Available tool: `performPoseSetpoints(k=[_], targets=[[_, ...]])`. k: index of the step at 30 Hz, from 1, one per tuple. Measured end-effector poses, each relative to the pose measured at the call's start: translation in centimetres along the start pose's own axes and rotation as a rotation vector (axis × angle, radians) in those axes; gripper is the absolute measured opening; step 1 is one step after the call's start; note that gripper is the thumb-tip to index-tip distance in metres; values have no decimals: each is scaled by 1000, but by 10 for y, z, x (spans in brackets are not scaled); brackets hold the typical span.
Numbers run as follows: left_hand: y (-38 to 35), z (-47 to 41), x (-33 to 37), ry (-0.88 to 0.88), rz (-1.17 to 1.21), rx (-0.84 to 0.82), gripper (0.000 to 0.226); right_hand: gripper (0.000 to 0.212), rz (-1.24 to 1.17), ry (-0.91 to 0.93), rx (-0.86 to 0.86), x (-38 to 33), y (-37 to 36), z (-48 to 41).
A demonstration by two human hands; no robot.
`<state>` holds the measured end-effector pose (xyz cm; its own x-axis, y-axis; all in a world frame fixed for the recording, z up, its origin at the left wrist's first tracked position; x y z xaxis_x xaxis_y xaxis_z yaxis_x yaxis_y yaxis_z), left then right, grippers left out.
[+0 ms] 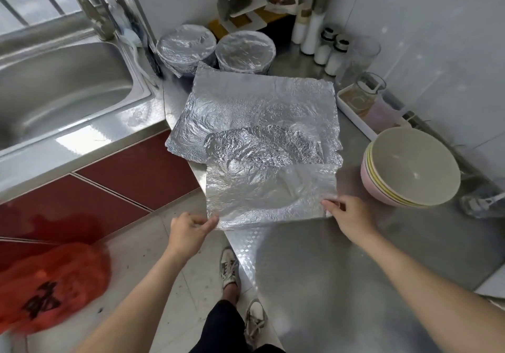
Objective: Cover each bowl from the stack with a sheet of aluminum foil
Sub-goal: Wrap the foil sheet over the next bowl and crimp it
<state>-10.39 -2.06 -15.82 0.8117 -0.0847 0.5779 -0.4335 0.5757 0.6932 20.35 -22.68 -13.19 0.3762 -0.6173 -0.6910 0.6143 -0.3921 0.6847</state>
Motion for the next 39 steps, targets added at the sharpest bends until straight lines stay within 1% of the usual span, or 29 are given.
performPoseSetpoints(k=[4, 9, 13, 16, 21, 24, 27, 30, 31, 32, 33, 34, 35, 36, 37, 38, 39], targets=[[-7, 2, 0, 100, 154, -33, 34, 20, 95, -6, 47, 5, -12, -6], [-10, 1, -7, 179, 362, -64, 23, 24, 167, -73, 63, 6, -17, -9], [-14, 4, -4, 262, 556, -148, 14, 26, 191, -78, 81, 2, -18, -5], [-13, 5, 1, 261, 600, -117, 22, 28, 210, -85, 69, 0, -18, -5], [-10, 10, 4, 215, 563, -22, 21, 30, 281, -115, 68, -7, -15, -4], [-10, 14, 7, 185, 536, 38, 23, 30, 323, -126, 83, -11, -13, -3], [-10, 14, 7, 161, 499, 78, 30, 30, 359, -136, 114, -14, -12, -1], [-8, 16, 12, 160, 451, 88, 42, 32, 381, -136, 135, -15, -13, 0], [-4, 19, 16, 142, 387, 137, 46, 32, 390, -135, 137, -16, -14, 1], [1, 21, 22, 94, 275, 229, 48, 32, 397, -137, 138, -16, -14, 1], [7, 25, 31, 7, 138, 342, 48, 33, 407, -136, 140, -16, -15, 2], [12, 30, 44, -121, 18, 442, 42, 33, 419, -130, 144, -15, -16, 2], [12, 35, 60, -272, -68, 494, 33, 33, 429, -123, 149, -15, -16, 2], [7, 40, 76, -434, -146, 489, 25, 33, 439, -120, 152, -15, -17, 2], [-4, 41, 89, -592, -231, 444, 20, 34, 450, -123, 153, -15, -17, 2], [-19, 41, 98, -709, -321, 369, 17, 34, 465, -123, 149, -15, -17, 3], [-37, 36, 101, -772, -409, 283, 18, 34, 476, -121, 147, -16, -17, 3]])
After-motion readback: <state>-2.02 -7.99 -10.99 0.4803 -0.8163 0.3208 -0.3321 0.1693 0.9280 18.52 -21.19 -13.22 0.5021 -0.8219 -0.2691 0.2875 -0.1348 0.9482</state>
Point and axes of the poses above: each hand's wrist, its own z-axis away from the middle knuckle, its own y-axis out of the back of the hand, x = y × z, the point moved 3 cm from there along -z, towards the middle knuckle, and after that the axes turned 8 degrees about -z, right-handed, at the moved point
